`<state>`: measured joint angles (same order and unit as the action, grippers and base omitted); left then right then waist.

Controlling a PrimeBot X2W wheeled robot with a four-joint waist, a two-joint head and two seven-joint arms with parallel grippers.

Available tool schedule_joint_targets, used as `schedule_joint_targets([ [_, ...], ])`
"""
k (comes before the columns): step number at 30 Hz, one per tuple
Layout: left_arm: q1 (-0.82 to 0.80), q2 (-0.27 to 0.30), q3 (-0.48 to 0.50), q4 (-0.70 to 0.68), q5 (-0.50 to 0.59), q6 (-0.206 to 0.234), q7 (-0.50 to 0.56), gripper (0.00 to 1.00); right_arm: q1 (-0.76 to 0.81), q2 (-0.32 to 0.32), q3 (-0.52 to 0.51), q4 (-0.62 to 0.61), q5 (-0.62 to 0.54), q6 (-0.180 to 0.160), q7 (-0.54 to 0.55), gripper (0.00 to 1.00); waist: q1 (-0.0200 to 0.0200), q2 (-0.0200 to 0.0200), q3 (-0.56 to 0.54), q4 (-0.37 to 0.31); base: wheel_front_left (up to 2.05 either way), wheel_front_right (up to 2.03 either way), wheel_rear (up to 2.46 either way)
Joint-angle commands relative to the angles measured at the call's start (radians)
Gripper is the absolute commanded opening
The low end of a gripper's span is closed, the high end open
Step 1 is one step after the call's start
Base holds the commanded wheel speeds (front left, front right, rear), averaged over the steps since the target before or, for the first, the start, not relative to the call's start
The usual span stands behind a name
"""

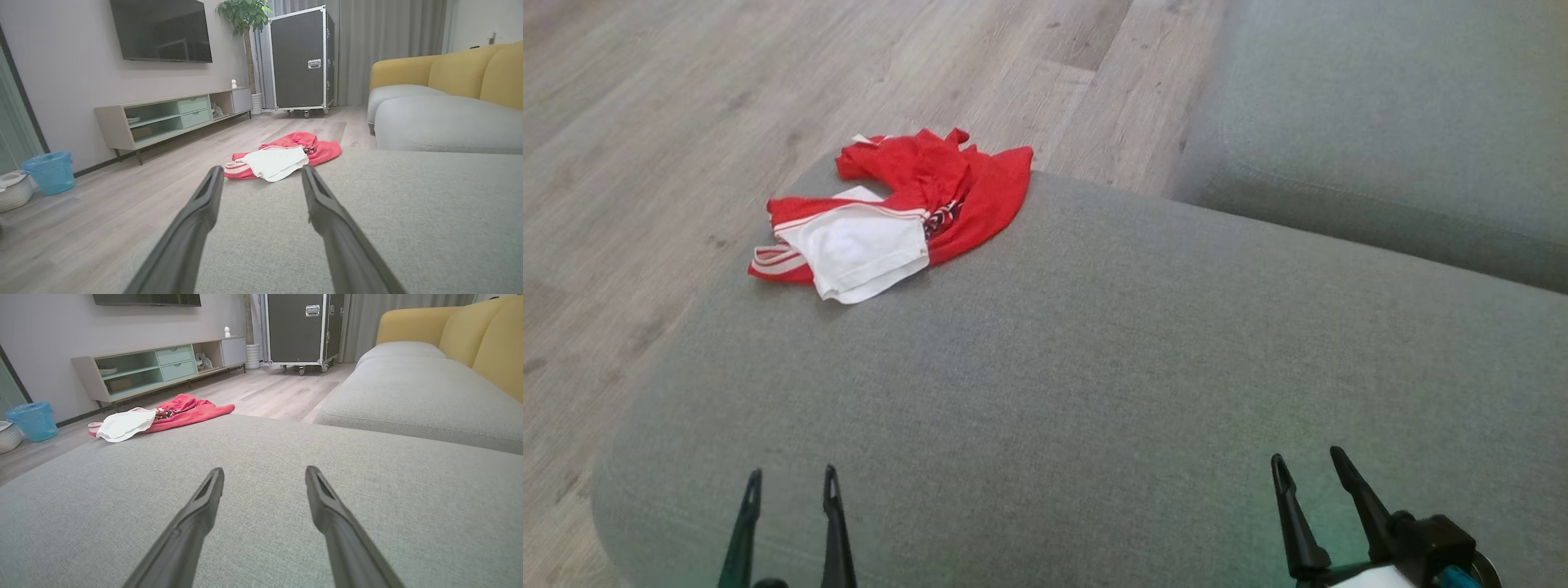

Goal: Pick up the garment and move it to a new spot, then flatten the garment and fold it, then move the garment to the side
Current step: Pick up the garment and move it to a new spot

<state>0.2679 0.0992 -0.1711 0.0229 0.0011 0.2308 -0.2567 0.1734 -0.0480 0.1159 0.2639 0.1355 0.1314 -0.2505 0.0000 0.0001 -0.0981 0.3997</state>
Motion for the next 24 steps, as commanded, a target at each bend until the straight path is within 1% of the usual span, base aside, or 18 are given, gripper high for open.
schedule_joint_targets([
  [1,-0.043,0.003,0.034,-0.045,0.006,0.013,-0.005,1.0,-0.051,-0.017,0.017,-0.031,0.003,-0.001,-0.011,1.0,0.0,-0.0001,0.014,0.003,0.0,0.0,0.0],
  [6,-0.07,0.017,0.051,-0.073,0.007,0.028,-0.005,1.0,-0.056,-0.036,0.019,-0.037,0.0,-0.001,-0.011,1.0,0.0,-0.0001,0.055,-0.006,0.0,0.0,0.0],
  [9,-0.128,0.034,0.082,-0.118,-0.006,0.031,-0.005,1.0,-0.06,-0.064,0.019,-0.052,0.0,-0.001,-0.011,1.0,0.0,-0.0001,0.104,-0.018,0.0,0.0,0.0],
  [11,-0.187,0.047,0.114,-0.142,-0.019,0.033,-0.005,1.0,-0.079,-0.099,0.028,-0.061,-0.004,-0.001,-0.011,1.0,0.0,-0.0001,0.158,-0.038,0.0,0.0,0.0],
  [13,-0.264,0.061,0.137,-0.153,-0.032,0.024,-0.005,1.0,-0.107,-0.139,0.033,-0.07,-0.007,-0.001,-0.011,1.0,0.0,-0.0001,0.211,-0.057,0.0,0.0,0.0],
  [15,-0.353,0.074,0.142,-0.137,-0.041,0.002,-0.005,1.0,-0.139,-0.177,0.028,-0.082,-0.007,-0.001,-0.011,1.0,0.0,-0.0001,0.268,-0.073,0.0,0.0,0.0],
  [18,-0.526,0.096,0.141,-0.051,-0.058,-0.042,-0.005,1.0,-0.177,-0.231,0.026,-0.1,-0.004,-0.001,-0.011,1.0,0.0,-0.0001,0.348,-0.086,0.0,0.0,0.0],
  [19,-0.661,0.106,0.134,0.039,-0.066,-0.065,0.001,1.0,-0.199,-0.269,0.028,-0.114,-0.001,-0.001,-0.011,1.0,0.0,-0.0001,0.397,-0.093,0.0,0.0,0.0],
  [21,-0.802,0.115,0.123,0.152,-0.074,-0.092,0.052,1.0,-0.225,-0.306,0.028,-0.134,0.001,-0.001,-0.011,1.0,0.0,-0.0001,0.449,-0.104,0.0,0.0,0.0],
  [24,-1.001,0.117,0.12,0.329,-0.096,-0.119,0.145,1.0,-0.262,-0.354,0.025,-0.174,0.014,-0.001,-0.011,1.0,0.0,-0.0001,0.521,-0.126,0.0,0.0,0.0],
])
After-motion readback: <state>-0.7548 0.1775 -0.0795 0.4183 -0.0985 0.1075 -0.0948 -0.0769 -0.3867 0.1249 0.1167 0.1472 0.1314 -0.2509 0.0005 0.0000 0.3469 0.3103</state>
